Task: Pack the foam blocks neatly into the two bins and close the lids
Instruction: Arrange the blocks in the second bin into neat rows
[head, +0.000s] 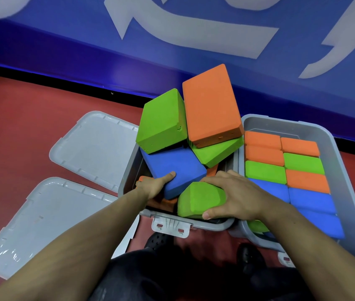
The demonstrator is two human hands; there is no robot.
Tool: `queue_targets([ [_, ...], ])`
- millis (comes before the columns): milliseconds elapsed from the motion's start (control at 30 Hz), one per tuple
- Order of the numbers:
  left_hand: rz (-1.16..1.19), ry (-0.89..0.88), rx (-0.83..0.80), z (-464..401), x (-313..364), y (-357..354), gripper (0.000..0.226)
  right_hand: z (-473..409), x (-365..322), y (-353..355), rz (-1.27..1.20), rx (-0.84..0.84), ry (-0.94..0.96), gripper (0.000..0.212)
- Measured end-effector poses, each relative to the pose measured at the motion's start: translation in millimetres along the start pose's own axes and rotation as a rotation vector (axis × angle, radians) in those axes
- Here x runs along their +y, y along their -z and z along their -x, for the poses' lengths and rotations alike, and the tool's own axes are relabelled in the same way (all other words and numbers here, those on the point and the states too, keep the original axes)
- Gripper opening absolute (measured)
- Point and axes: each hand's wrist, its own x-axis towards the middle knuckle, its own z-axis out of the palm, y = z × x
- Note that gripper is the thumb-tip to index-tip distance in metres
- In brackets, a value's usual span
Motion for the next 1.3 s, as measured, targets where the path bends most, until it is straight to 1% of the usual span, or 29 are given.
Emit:
queue_targets([
  [33,0.042,-0.018,0.045,0.7,4.7,2.8,0.133,-0.3,0.7,-0.3,-0.002,0.002,0.001,0.100],
  [67,0.142,-0.066,0.070,-1.4,11.3,7.6,0.131,-0.7,1.5,-0.5,-0.008,0.004,0.000,0.101],
  [100,0.286,-0.125,0.064,-3.5,20.2,12.0,0.118,-1.1,2.2,-0.6,-0.013,0.004,0.000,0.101],
  [133,0.430,-0.165,0.046,-4.6,31.8,16.9,0.100,-1.7,3.1,-0.6,-0.016,0.003,0.002,0.101],
  [167,0.546,-0.155,0.028,-7.2,43.0,21.3,0.088,-2.2,3.7,-0.6,-0.018,0.001,0.004,0.101],
  [233,0.686,-0.092,-0.037,-8.5,62.9,28.2,0.075,-2.8,4.5,0.0,-0.021,-0.005,0.006,0.101],
  [300,0.709,-0.052,-0.078,-6.5,75.6,32.1,0.065,-3.0,5.4,0.8,-0.029,-0.006,0.001,0.100],
  [333,0.707,-0.034,-0.079,-9.0,78.3,32.8,0.065,-3.1,5.3,0.9,-0.034,-0.006,0.001,0.100],
  [367,0.695,-0.025,-0.064,-11.4,80.0,32.2,0.069,-3.2,5.3,0.7,-0.039,-0.004,0.000,0.100],
  [433,0.683,-0.071,0.055,-15.0,81.4,33.0,0.082,-4.4,5.9,1.2,-0.047,0.004,-0.005,0.100],
  [467,0.699,-0.092,0.099,-19.5,81.6,32.7,0.085,-5.3,6.4,1.4,-0.050,0.004,-0.013,0.100],
  [500,0.716,-0.113,0.102,-19.5,82.9,31.8,0.083,-6.1,6.6,1.7,-0.052,0.002,-0.020,0.100],
  [600,0.747,-0.174,0.079,-9.9,90.3,30.6,0.061,-7.9,6.1,1.7,-0.056,-0.003,-0.022,0.098],
  [667,0.744,-0.178,0.086,-6.7,91.8,30.8,0.047,-9.0,4.4,2.0,-0.060,-0.020,-0.027,0.096],
  [767,0.815,-0.208,0.143,7.9,93.1,32.1,0.039,-8.9,4.5,5.6,-0.094,-0.038,-0.041,0.095],
  [800,0.832,-0.222,0.171,15.2,93.1,33.3,0.040,-7.7,3.1,8.6,-0.148,-0.027,-0.047,0.095],
  [867,0.879,-0.256,0.206,29.1,93.9,35.4,0.045,-7.0,0.8,14.7,-0.353,0.042,-0.068,0.092],
  [967,0.945,-0.309,0.232,55.3,97.6,37.1,0.049,-9.0,-9.9,24.5,-0.680,0.211,-0.117,0.079],
  [1033,0.979,-0.337,0.203,73.9,98.6,34.1,0.052,-11.5,-19.4,32.0,-0.834,0.308,-0.153,0.074],
  [1100,1.002,-0.398,0.129,89.6,97.4,27.0,0.060,-13.3,-29.3,40.2,-1.071,0.376,-0.161,0.074],
  [1133,0.988,-0.433,0.094,96.3,96.5,22.3,0.062,-11.8,-34.9,45.5,-1.205,0.400,-0.160,0.074],
  [1200,0.890,-0.503,0.058,108.6,96.5,12.4,0.058,-7.6,-40.1,54.4,-1.420,0.443,-0.150,0.077],
  [1267,0.771,-0.570,0.031,117.2,96.4,3.3,0.052,-2.4,-38.9,57.9,-1.514,0.493,-0.151,0.086],
  [1300,0.736,-0.600,0.002,118.7,95.7,-1.3,0.054,-0.4,-35.8,56.5,-1.531,0.521,-0.170,0.089],
])
